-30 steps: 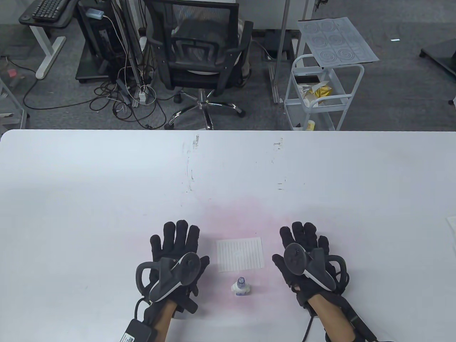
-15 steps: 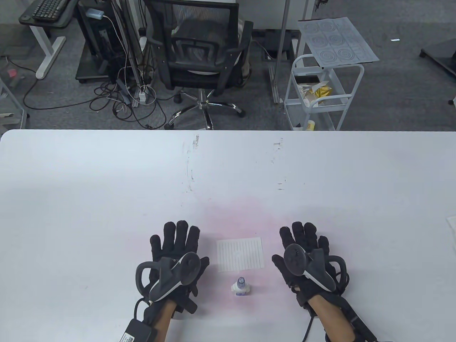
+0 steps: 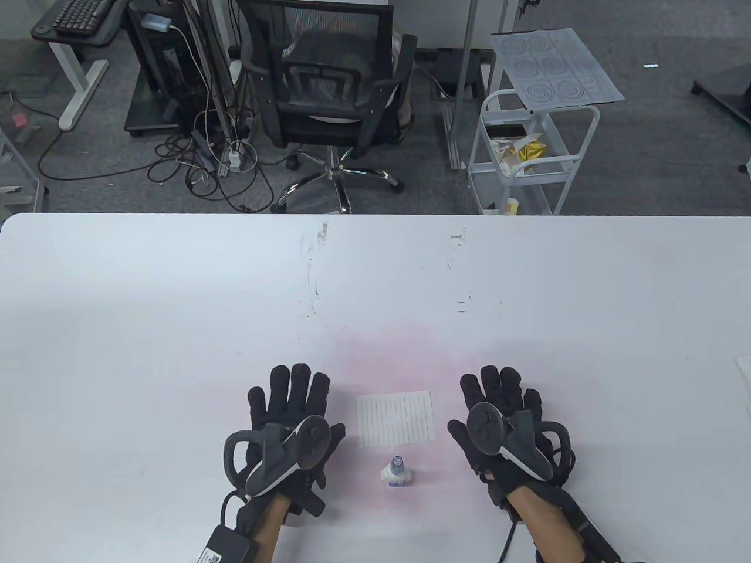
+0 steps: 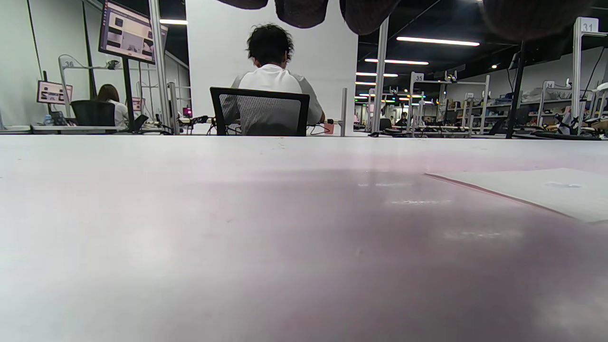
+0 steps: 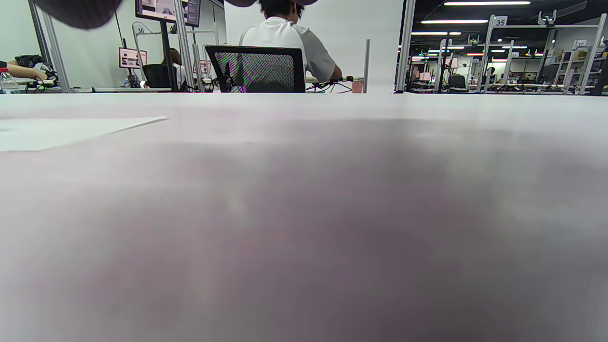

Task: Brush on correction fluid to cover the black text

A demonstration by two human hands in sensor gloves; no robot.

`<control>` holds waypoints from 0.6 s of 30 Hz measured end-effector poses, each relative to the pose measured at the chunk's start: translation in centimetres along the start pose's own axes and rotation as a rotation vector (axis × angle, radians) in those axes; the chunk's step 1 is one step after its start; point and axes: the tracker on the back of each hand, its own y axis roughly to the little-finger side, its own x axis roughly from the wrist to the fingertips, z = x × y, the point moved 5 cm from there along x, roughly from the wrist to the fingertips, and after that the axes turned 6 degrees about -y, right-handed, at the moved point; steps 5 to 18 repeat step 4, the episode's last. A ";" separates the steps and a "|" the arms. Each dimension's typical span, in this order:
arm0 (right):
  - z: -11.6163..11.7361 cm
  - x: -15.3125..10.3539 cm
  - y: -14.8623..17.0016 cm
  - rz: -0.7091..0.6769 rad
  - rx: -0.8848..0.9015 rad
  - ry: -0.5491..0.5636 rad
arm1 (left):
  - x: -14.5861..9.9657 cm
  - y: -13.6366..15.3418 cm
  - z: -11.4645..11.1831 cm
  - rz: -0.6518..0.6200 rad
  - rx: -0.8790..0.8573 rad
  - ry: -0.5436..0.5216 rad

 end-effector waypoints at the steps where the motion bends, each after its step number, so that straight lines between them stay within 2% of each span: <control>1: 0.0 0.0 0.0 0.000 0.000 -0.002 | 0.0 0.0 0.0 0.000 -0.001 0.001; 18: 0.1 0.0 0.0 0.003 0.003 -0.004 | 0.0 0.0 0.0 0.001 0.001 0.004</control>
